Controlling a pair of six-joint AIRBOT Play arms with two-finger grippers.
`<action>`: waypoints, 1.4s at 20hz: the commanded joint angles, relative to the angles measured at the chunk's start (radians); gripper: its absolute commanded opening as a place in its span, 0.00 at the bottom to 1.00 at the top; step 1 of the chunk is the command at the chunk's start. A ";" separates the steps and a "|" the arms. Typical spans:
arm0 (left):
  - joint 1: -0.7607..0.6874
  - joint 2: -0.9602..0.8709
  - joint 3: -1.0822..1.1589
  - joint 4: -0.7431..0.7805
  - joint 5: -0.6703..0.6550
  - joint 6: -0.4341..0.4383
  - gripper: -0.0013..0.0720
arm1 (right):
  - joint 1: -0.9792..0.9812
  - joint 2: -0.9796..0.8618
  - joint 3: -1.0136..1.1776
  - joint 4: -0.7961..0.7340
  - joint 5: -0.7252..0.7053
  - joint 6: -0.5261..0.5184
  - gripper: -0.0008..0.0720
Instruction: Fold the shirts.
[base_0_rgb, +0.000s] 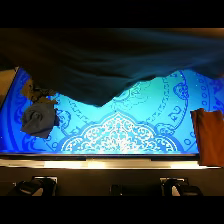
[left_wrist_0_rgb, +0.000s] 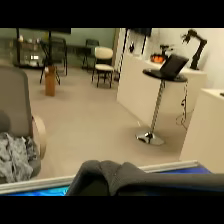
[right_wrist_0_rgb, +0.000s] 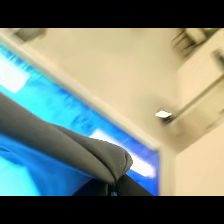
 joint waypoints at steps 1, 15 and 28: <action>0.010 0.043 0.075 0.011 -0.037 -0.004 0.06 | -0.011 0.097 0.068 -0.110 0.007 0.067 0.08; 0.010 -0.199 -0.499 0.116 0.049 -0.003 0.06 | -0.011 -0.043 -0.711 0.060 0.406 0.181 0.08; 0.016 -0.776 -0.288 -0.015 -0.065 -0.002 0.89 | -0.018 -0.686 -0.603 0.183 -0.158 0.329 0.60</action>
